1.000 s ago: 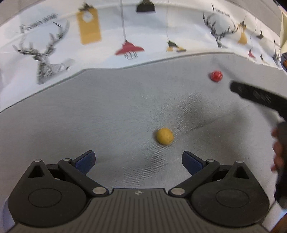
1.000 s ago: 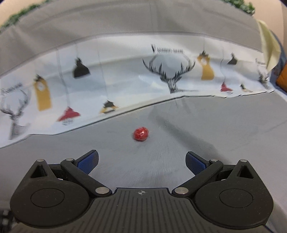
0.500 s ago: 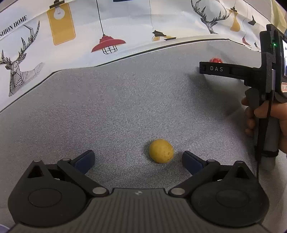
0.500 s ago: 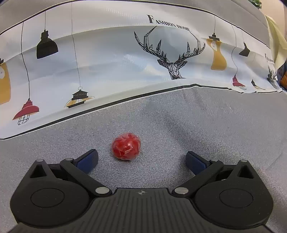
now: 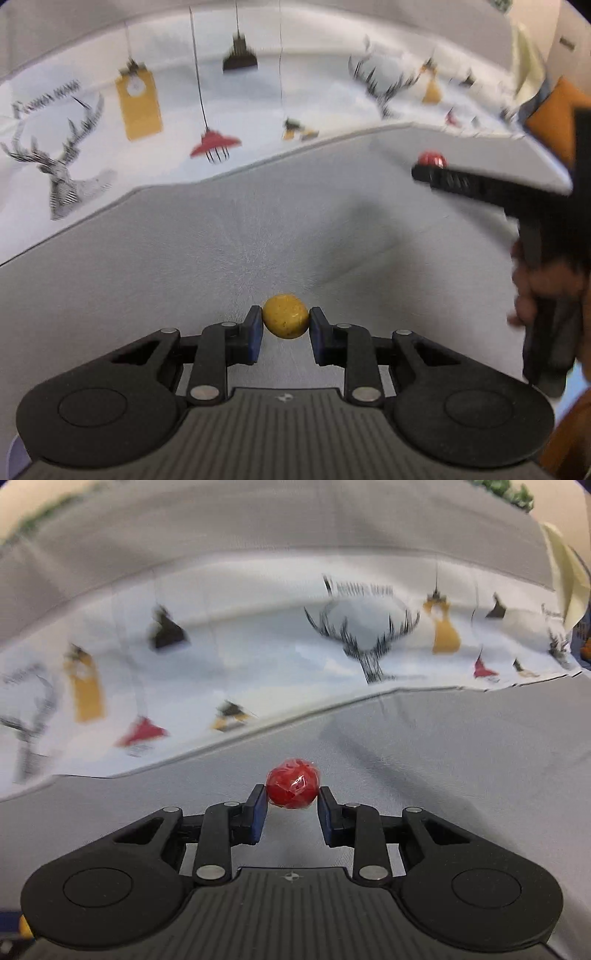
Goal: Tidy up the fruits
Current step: 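Grasp a yellow ball with the left tool while the right tool grasps a red bagged ball, then carry the yellow ball and red bagged ball over the blue plate with both tools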
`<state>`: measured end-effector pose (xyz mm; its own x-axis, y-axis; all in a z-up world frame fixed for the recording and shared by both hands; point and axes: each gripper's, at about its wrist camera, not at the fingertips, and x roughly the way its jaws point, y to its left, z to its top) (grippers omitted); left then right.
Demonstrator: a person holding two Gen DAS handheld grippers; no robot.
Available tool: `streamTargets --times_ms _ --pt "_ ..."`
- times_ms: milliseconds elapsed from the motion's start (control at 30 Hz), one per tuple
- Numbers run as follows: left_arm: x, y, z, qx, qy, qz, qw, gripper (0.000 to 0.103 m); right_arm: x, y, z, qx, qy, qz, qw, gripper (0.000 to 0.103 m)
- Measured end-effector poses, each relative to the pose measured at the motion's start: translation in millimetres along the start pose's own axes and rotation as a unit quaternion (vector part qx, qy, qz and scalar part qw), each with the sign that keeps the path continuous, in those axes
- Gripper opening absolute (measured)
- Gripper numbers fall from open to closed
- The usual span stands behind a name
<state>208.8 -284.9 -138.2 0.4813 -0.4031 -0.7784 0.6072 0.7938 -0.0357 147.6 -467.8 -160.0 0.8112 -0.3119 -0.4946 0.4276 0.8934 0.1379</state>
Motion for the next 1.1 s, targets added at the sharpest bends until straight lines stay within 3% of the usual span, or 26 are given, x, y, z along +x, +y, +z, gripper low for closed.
streamTargets --times_ms 200,433,567,767,1100 --pt "-114 5 -40 -0.016 -0.027 -0.017 0.9994 0.029 -153 39 -24 -0.016 -0.045 0.037 0.998 0.031" --pt "-231 26 -100 -0.021 -0.056 0.007 0.9982 0.029 -284 88 -63 -0.035 -0.034 0.084 0.995 0.031" --pt "-279 44 -133 -0.034 -0.068 0.02 0.9969 0.029 -333 114 -87 -0.044 -0.011 0.117 0.992 0.031" --pt "-335 65 -178 -0.067 -0.083 0.032 0.9937 0.029 -391 161 -117 -0.099 -0.016 0.159 0.982 0.031" --pt "-385 74 -212 -0.089 -0.112 0.041 0.9888 0.029 -429 188 -124 -0.131 -0.043 0.188 0.973 0.031"
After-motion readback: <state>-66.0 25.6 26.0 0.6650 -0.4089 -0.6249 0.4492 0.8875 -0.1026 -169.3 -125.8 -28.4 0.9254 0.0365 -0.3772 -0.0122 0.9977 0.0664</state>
